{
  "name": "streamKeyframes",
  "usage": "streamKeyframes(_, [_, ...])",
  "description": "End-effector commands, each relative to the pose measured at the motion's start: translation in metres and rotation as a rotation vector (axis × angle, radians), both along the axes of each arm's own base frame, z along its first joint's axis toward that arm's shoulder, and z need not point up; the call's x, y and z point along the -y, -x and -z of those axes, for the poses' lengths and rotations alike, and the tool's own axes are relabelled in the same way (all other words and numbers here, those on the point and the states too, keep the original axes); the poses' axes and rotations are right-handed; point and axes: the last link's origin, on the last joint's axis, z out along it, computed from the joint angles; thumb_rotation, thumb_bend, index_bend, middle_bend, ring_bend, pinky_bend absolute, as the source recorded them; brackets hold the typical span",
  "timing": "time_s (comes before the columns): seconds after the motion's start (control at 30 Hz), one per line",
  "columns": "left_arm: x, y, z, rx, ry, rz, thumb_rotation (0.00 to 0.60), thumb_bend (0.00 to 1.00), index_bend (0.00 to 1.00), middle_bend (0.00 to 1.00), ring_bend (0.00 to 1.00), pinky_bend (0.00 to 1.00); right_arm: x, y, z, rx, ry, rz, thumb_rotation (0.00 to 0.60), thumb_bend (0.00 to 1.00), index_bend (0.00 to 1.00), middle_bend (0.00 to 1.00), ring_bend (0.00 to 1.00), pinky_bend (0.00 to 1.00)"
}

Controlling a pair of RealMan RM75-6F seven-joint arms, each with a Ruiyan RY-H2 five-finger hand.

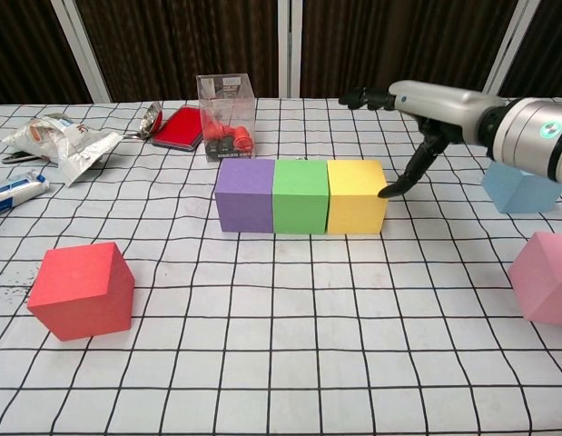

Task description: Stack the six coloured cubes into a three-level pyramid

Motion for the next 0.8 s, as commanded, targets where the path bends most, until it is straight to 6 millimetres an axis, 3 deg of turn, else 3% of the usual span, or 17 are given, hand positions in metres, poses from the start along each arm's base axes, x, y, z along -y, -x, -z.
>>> streamKeyframes(0.03, [0.0, -0.001, -0.001, 0.003, -0.004, 0.004, 0.6, 0.0, 0.14, 0.22, 0.06, 0.05, 0.006, 0.0, -0.022, 0.033, 0.035, 0.015, 0.6, 0.0, 0.0, 0.03, 0.0, 0.0])
streamKeyframes(0.13, [0.0, -0.002, -0.002, 0.004, -0.006, 0.008, 0.6, 0.0, 0.14, 0.22, 0.06, 0.05, 0.013, 0.006, -0.032, 0.025, 0.071, 0.04, 0.6, 0.0, 0.0, 0.03, 0.0, 0.0])
streamKeyframes(0.27, [0.0, -0.002, -0.001, 0.002, -0.003, 0.008, 0.6, 0.0, 0.14, 0.22, 0.06, 0.05, 0.026, 0.019, -0.03, -0.034, 0.105, 0.079, 0.6, 0.0, 0.0, 0.03, 0.0, 0.0])
streamKeyframes(0.5, [0.0, -0.002, 0.0, -0.004, 0.003, 0.007, 0.6, 0.0, 0.14, 0.22, 0.06, 0.05, 0.044, 0.031, 0.003, -0.145, 0.11, 0.126, 0.6, 0.1, 0.0, 0.02, 0.0, 0.0])
streamKeyframes(0.8, [0.0, 0.002, -0.003, -0.01, -0.015, -0.005, 0.6, 0.0, 0.14, 0.22, 0.06, 0.05, 0.049, 0.02, 0.03, -0.129, 0.113, 0.122, 0.6, 0.13, 0.0, 0.02, 0.0, 0.0])
